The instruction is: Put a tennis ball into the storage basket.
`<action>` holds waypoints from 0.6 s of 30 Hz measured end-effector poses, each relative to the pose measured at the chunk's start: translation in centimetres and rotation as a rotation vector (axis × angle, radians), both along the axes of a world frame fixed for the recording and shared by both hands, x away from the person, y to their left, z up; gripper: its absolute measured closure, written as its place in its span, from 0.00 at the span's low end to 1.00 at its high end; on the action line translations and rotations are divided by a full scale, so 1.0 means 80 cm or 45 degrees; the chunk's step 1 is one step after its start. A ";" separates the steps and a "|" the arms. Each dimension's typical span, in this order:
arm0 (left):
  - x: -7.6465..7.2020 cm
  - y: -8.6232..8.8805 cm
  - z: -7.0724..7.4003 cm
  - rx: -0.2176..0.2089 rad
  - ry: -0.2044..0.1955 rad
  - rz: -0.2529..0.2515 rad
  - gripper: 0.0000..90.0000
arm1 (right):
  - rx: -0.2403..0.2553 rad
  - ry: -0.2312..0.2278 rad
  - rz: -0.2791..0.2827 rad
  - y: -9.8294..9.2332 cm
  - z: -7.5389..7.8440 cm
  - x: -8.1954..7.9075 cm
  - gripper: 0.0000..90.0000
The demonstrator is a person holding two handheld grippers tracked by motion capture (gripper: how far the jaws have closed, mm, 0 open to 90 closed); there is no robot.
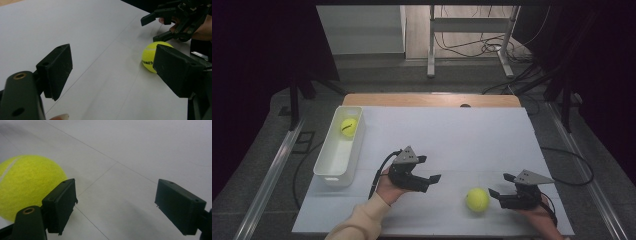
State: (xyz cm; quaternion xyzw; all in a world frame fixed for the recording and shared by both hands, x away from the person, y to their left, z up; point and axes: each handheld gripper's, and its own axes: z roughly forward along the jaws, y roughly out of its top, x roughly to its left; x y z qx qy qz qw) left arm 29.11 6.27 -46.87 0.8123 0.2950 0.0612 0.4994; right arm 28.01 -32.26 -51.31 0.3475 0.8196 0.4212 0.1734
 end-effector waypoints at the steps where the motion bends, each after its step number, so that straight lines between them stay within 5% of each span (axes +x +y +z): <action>1: 0.000 -0.001 0.000 0.000 0.000 -0.004 0.19 | 0.000 0.000 0.000 0.000 0.000 0.000 0.20; 18: 0.000 -0.016 0.000 0.011 -0.003 -0.039 0.19 | -0.002 0.002 -0.003 -0.001 0.000 -0.001 0.20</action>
